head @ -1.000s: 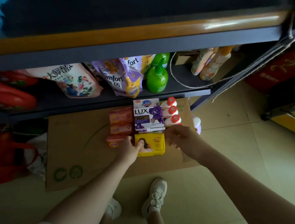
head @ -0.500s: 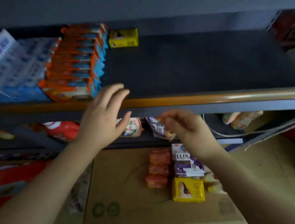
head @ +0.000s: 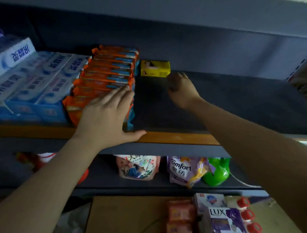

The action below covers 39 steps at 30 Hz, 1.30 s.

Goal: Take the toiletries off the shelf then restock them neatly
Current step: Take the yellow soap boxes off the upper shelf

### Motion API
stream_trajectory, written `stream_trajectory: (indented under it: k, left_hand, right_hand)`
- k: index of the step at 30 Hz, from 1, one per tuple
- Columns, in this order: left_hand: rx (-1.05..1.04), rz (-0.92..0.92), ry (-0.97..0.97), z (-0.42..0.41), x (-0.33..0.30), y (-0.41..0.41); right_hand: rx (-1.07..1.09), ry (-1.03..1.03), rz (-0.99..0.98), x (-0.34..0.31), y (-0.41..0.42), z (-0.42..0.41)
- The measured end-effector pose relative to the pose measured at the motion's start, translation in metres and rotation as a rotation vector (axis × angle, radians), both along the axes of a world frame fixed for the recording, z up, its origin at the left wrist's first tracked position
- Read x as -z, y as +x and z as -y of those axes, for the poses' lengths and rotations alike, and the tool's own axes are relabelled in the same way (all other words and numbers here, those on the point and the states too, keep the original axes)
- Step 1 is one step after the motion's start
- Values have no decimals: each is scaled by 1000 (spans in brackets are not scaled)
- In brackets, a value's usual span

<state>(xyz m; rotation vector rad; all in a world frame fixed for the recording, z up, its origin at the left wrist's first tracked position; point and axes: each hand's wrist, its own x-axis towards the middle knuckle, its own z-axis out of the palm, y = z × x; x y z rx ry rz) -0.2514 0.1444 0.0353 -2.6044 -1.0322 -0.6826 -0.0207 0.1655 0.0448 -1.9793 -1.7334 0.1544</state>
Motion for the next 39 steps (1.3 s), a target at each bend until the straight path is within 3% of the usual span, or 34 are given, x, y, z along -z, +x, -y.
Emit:
stream_trajectory:
  k: [3, 7, 13, 16, 20, 22, 25, 27, 32, 36, 39]
  left_hand:
    - [21, 69, 101, -7, 8, 2]
    - [6, 80, 93, -18, 19, 3]
    - [5, 80, 115, -13, 19, 0]
    - [0, 64, 151, -12, 17, -2]
    - [-9, 48, 147, -13, 17, -2]
    - [-9, 39, 151, -12, 15, -1]
    - [-29, 0, 119, -11, 11, -2]
    - [-45, -30, 79, -9, 9, -2]
    - [-50, -78, -24, -2, 2, -2]
    - [-49, -98, -232, 8, -13, -3]
    - [39, 118, -373, 26, -26, -2]
  right_hand:
    - [-4, -114, 142, 2, 6, -43]
    - [-35, -225, 268, 17, 13, -80]
    - [-134, -23, 412, 16, 18, -52]
    - [-210, 81, 359, 6, 23, -29]
    - [-144, -228, 79, 1, 15, -31]
    - [-112, -332, 118, 1, 10, -32]
    - [-95, -318, 232, -4, 4, -15]
    - [-127, -222, 89, -9, 0, 11]
    - [-331, 26, -743, -41, -23, 90]
    - [-298, -34, -1103, -47, -44, 142]
    - [-154, -82, -1199, -37, -59, 168]
